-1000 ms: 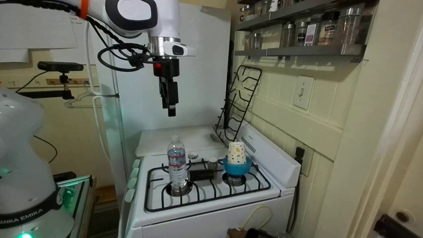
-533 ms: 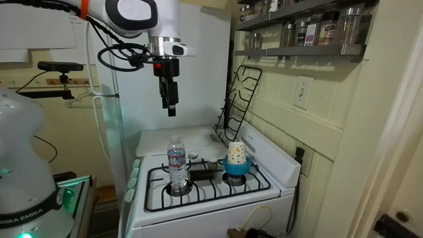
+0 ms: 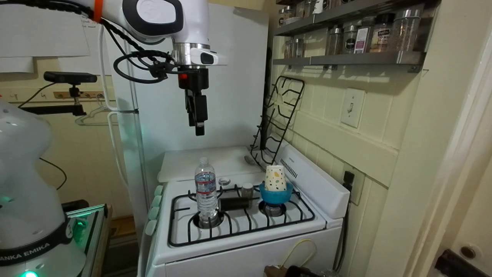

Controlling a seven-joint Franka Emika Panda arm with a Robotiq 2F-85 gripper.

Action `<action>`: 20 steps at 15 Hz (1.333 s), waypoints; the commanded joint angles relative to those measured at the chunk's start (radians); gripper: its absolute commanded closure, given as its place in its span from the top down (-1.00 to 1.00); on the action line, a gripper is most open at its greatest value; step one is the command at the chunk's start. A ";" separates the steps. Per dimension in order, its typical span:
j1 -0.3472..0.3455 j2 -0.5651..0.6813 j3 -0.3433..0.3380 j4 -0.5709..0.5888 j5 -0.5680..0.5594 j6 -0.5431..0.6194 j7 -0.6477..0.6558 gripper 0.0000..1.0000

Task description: Move the spoon to the right

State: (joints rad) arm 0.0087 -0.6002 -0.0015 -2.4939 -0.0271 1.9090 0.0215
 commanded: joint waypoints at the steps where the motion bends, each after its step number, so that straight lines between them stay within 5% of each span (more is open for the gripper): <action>1: -0.004 0.000 0.004 0.002 0.002 -0.002 -0.002 1.00; 5: -0.001 -0.005 0.003 0.000 0.006 -0.003 -0.008 1.00; 13: 0.020 0.356 0.175 0.289 0.217 0.120 0.500 1.00; 20: 0.076 0.742 0.220 0.555 -0.037 0.287 0.867 1.00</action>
State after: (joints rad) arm 0.0373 -0.0306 0.2237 -2.0610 0.0115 2.1873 0.7468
